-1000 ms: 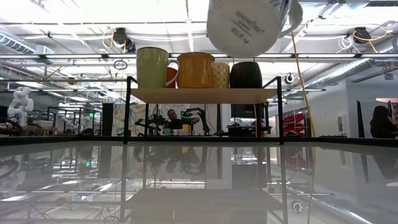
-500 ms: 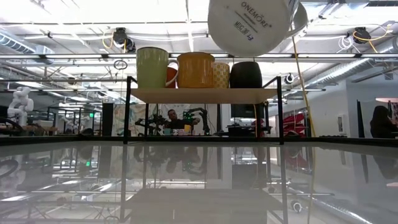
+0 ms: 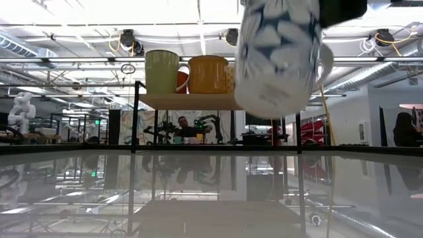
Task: Place coffee mugs
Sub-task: Put the blue patterned mug on the shelf
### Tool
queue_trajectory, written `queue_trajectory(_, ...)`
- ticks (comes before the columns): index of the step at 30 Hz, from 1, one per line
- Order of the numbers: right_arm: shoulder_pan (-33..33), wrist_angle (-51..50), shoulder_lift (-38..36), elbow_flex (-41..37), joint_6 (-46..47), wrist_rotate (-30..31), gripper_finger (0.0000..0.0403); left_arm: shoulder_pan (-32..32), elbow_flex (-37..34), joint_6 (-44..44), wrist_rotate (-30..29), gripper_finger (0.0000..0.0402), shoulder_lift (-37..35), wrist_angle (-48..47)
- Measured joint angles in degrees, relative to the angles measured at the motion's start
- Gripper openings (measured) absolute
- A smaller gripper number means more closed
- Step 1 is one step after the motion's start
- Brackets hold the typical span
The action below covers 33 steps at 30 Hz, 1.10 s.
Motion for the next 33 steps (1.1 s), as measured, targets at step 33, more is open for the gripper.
queue_trajectory(33, 10.77, -0.97, -0.02, -1.01, 0.03, 55.48, 0.0013, -0.55, 0.0, -18.79, -19.61, 0.0161, 4.07, 0.1)
